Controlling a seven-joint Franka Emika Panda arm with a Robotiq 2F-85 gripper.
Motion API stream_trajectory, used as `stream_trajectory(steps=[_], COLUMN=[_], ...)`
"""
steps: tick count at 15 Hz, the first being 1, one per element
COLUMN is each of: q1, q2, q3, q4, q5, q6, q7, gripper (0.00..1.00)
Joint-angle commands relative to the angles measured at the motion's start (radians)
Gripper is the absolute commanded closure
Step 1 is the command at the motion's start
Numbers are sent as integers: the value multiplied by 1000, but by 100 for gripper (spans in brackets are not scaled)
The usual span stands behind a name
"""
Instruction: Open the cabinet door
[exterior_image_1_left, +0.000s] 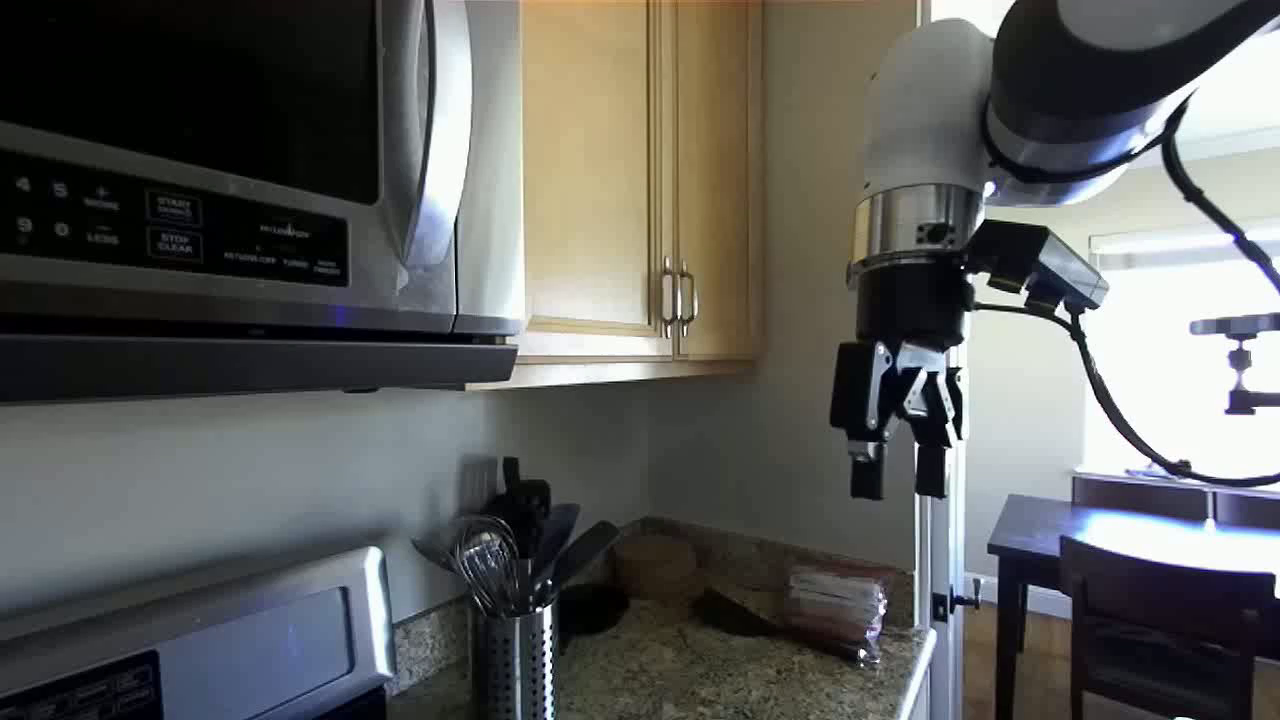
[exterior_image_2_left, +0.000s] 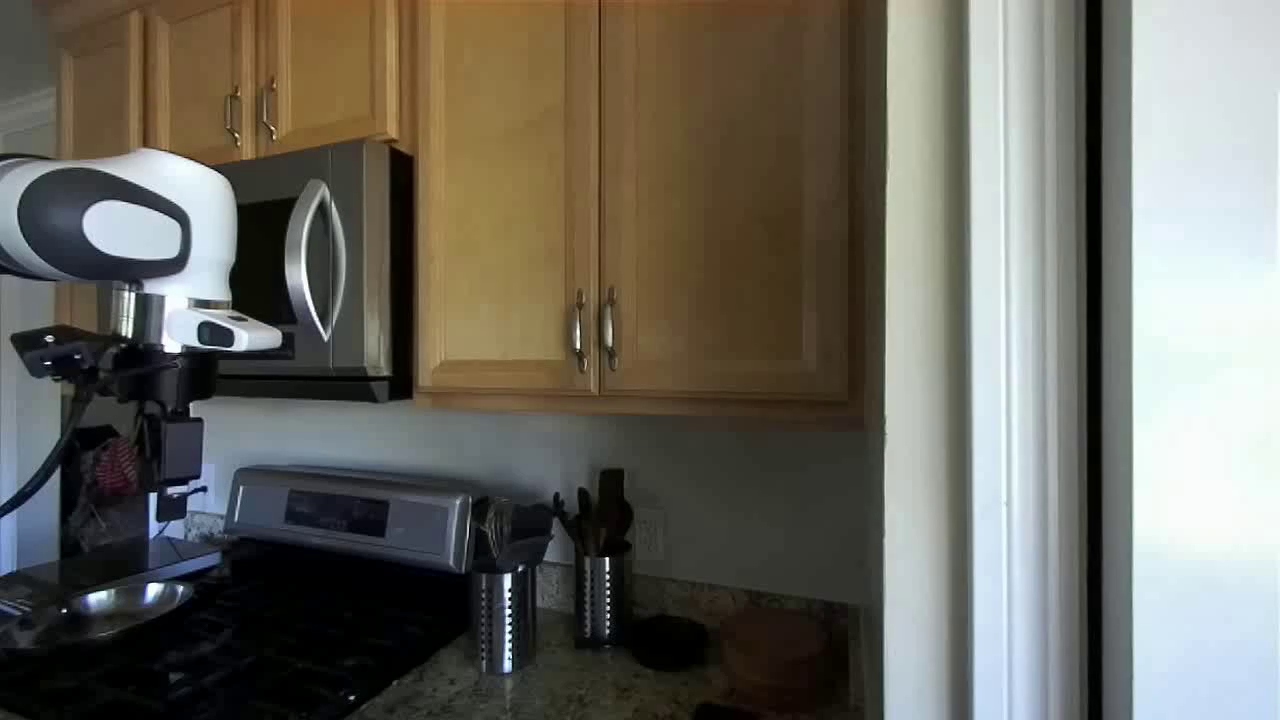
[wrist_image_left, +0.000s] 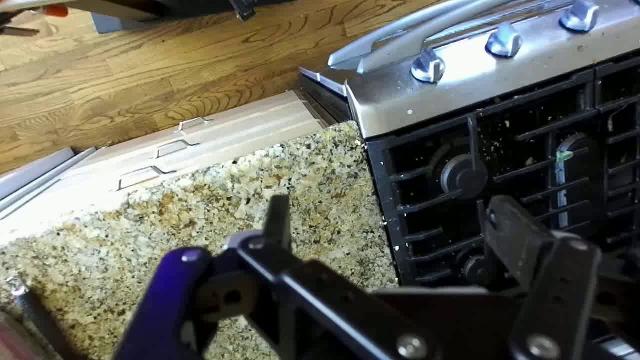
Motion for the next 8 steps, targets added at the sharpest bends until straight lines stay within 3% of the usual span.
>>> stream_trajectory(steps=[1, 8], q1=[-3, -20], q2=[0, 13], q3=[2, 5], q4=[2, 0], q5=[1, -15], q6=[-3, 21], q7=[-1, 3], gripper=[0, 0])
